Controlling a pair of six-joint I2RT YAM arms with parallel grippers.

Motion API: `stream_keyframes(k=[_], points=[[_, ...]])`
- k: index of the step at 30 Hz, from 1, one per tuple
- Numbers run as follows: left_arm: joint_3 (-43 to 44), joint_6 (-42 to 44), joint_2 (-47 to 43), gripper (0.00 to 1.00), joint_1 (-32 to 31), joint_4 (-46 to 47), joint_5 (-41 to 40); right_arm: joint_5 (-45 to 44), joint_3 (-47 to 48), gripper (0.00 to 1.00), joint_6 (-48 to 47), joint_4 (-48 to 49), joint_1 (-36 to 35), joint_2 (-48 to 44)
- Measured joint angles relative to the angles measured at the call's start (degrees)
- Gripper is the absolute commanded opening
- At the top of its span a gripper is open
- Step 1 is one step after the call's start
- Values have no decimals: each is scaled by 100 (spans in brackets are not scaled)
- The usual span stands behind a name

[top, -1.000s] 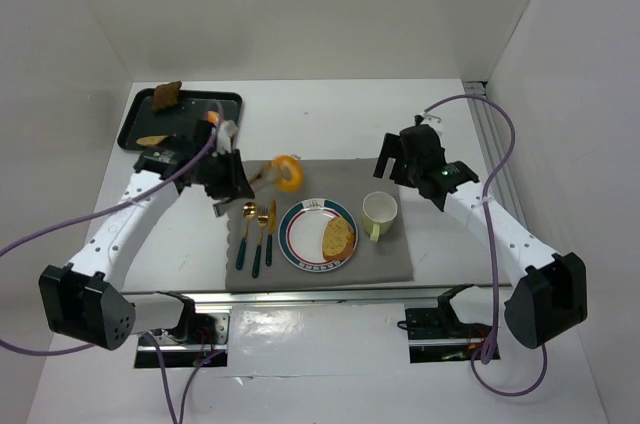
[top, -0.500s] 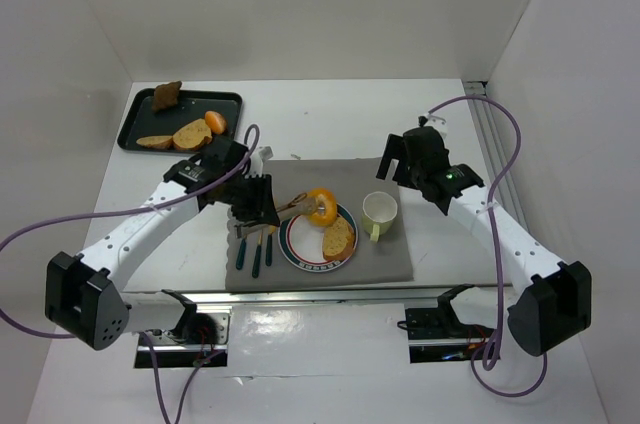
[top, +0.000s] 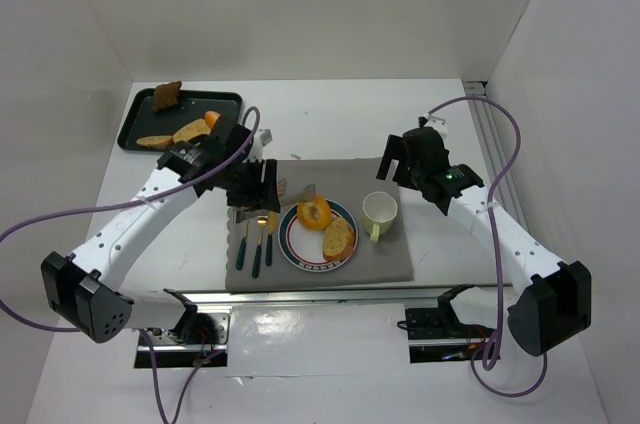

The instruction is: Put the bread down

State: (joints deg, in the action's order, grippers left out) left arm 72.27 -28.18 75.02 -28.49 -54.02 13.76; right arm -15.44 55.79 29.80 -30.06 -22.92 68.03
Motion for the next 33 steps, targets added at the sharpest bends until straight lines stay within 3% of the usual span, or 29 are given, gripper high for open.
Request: stream_keyframes(k=[5,12,16,26,33], points=[[949,151,-11,67,317,-476,-511,11,-7,100,0,4,0,0],[1294,267,282,66,1967,-575,-555,129,-13,100,-2,55,0,28],[1598,138,778,67,2481,-291,-761,157,-13,100,-20,98,0,162],[3097,-240,2909,67,2529,232,-1878,365,-13,100,-85,219,0,540],[3987,-367,3775,66,2295,208,-2605,442,-9,100,-127,282,0,820]])
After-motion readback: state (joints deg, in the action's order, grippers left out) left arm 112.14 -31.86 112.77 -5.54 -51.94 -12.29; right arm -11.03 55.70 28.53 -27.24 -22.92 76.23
